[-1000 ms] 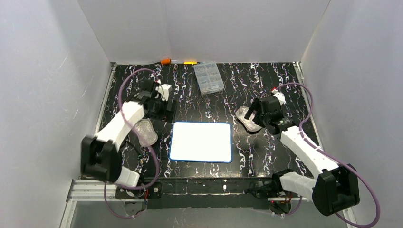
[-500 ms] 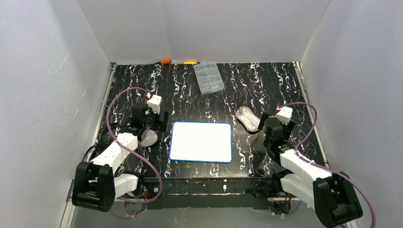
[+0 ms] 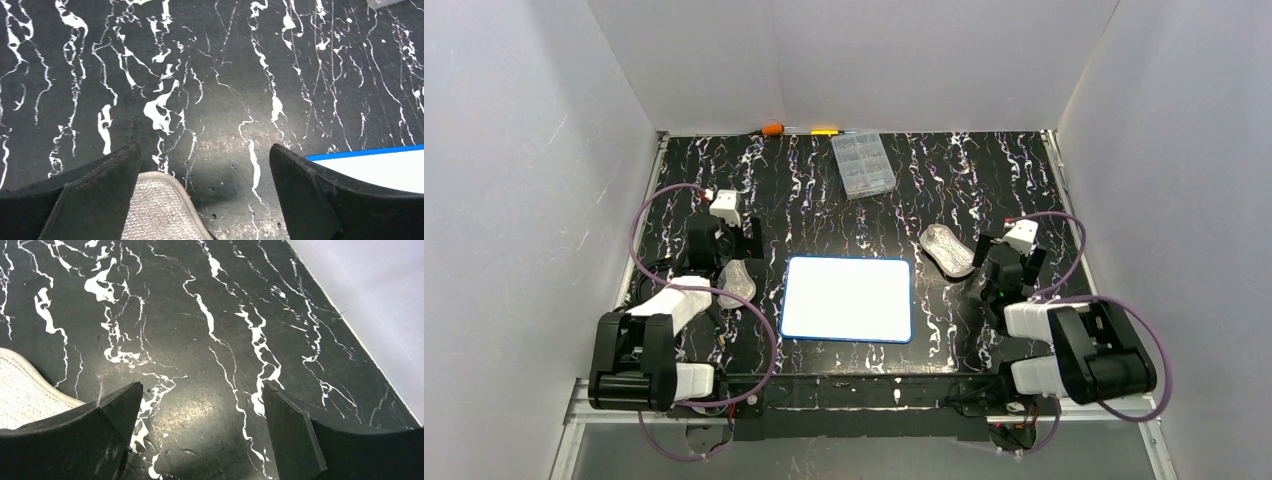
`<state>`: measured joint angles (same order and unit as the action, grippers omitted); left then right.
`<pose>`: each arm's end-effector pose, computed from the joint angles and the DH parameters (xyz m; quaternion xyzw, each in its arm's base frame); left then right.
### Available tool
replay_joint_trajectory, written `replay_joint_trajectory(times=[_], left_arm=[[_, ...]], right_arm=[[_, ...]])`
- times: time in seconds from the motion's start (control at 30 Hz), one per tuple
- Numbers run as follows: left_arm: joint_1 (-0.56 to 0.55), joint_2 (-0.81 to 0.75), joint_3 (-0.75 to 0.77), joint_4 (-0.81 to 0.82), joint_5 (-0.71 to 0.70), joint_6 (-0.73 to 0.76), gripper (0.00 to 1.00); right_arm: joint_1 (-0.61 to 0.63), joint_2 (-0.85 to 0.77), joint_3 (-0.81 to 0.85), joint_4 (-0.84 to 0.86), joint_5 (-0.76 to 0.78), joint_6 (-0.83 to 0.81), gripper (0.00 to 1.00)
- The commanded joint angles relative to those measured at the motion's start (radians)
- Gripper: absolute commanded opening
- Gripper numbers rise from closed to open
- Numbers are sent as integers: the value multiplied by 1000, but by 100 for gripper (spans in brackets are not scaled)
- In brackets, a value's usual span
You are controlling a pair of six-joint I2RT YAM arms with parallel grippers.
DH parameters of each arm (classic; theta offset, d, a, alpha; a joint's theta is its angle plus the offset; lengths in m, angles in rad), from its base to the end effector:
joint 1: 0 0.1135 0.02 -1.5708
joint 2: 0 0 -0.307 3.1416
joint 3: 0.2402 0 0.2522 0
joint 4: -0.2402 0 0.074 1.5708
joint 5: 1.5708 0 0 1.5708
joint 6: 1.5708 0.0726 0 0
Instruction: Erase the whiteboard
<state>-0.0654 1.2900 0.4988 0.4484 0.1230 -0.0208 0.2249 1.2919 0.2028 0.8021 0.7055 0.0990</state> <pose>0.2862 -0.0277 0.2273 0.0536 0.8148 -0.0750 0.5724 0.2309 0.0045 0.1828 0.1592 0.7632 -0.1825 0.5991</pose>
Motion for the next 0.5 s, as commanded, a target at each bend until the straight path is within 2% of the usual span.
replay_joint_trajectory(times=[0.0, 0.1, 0.23, 0.3, 0.4, 0.43, 0.47], left_arm=[[34, -37, -53, 81, -4, 13, 98], [56, 4, -160, 291, -54, 97, 98], [111, 8, -186, 352, 3, 41, 98], [112, 40, -187, 397, 12, 29, 98], [111, 139, -184, 477, 14, 28, 98], [112, 188, -189, 548, 6, 14, 98], [111, 214, -201, 601, 11, 7, 98]], right_arm=[[-36, 75, 31, 219, -78, -60, 99], [-55, 108, -1, 301, -56, -35, 99], [-58, 160, -55, 451, -66, -42, 99], [-58, 207, -88, 544, -142, -89, 99], [-57, 314, -114, 710, -370, -203, 99], [-48, 330, -102, 725, -381, -223, 99], [-40, 311, -72, 653, -350, -216, 99]])
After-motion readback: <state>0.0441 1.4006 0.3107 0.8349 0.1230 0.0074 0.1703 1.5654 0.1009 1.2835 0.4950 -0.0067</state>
